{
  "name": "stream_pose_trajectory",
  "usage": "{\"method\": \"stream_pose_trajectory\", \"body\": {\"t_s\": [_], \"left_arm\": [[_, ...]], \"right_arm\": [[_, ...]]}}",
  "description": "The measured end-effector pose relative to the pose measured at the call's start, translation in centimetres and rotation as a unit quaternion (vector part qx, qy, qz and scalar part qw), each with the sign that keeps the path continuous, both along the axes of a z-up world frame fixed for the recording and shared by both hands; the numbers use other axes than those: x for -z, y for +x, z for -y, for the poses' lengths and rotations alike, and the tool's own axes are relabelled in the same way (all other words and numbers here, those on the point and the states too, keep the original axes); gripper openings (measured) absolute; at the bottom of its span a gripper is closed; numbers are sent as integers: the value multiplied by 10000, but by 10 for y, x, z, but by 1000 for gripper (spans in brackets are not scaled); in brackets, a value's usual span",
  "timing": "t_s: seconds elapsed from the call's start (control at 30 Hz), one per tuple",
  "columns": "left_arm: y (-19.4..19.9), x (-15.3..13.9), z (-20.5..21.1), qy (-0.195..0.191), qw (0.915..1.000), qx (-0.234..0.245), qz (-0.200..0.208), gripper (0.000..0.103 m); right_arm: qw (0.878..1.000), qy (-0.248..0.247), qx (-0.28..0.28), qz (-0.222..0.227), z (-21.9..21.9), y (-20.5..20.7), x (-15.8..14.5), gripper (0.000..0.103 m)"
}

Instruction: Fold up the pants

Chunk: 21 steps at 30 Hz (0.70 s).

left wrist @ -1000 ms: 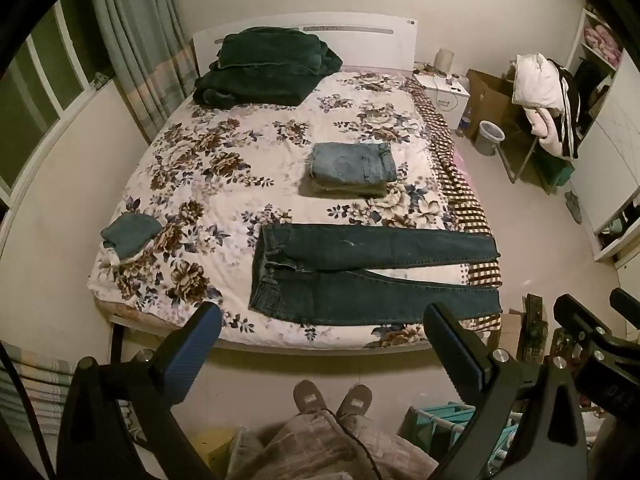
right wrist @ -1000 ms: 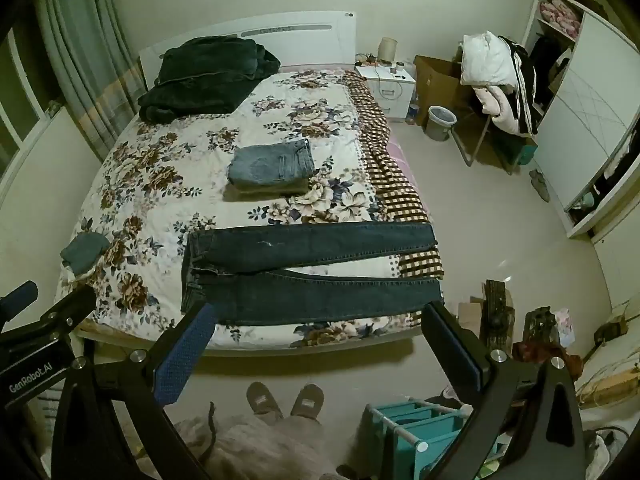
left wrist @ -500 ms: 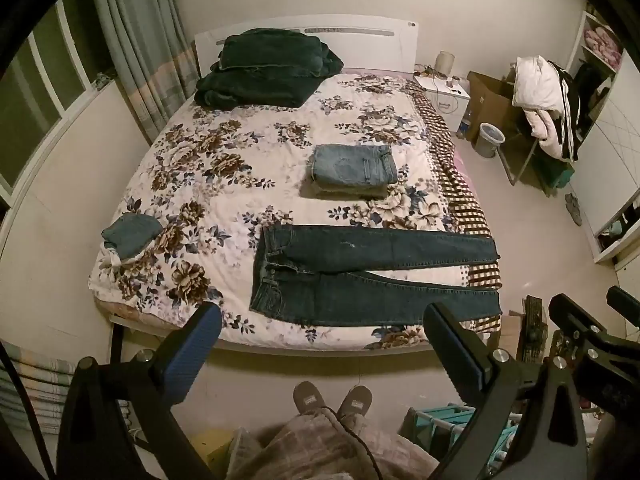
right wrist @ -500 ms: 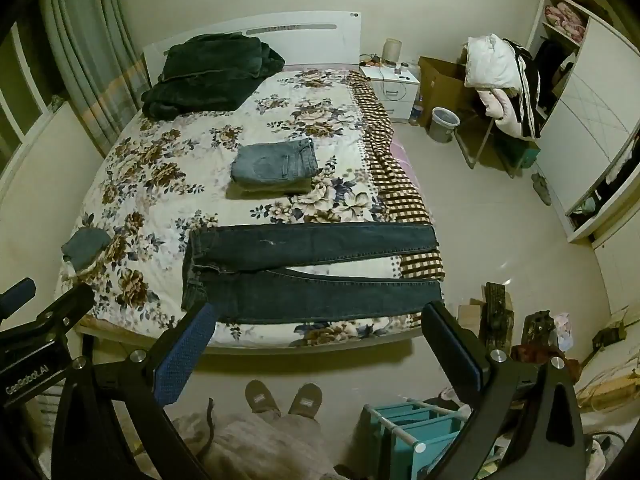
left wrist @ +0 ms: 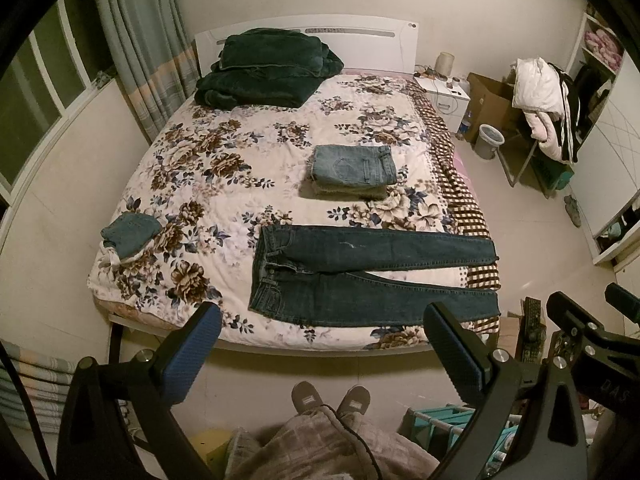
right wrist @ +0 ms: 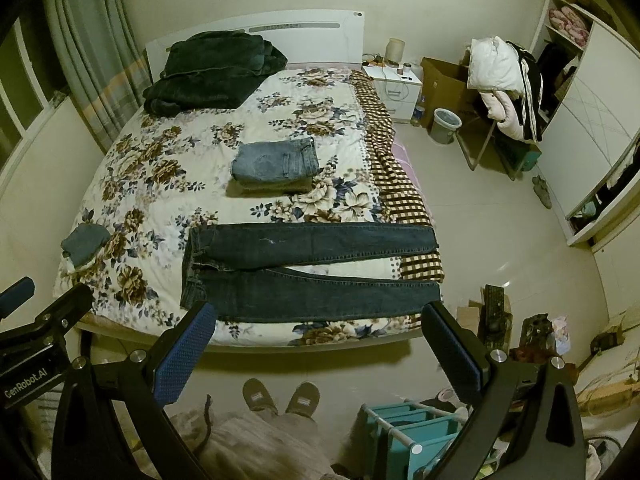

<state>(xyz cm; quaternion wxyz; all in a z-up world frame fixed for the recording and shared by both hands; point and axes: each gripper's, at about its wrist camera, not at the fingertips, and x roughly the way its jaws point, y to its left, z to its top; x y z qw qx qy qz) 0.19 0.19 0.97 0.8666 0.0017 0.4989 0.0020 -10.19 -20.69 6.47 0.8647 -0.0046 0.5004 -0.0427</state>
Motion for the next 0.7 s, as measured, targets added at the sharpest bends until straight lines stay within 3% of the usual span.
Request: {"method": "stream_pose_trajectory", "body": {"t_s": [0.7], "left_arm": [[-1, -2, 0, -22, 10000, 1, 6, 103]], "right_arm": [[10000, -13, 8, -28, 0, 1, 3, 103]]}}
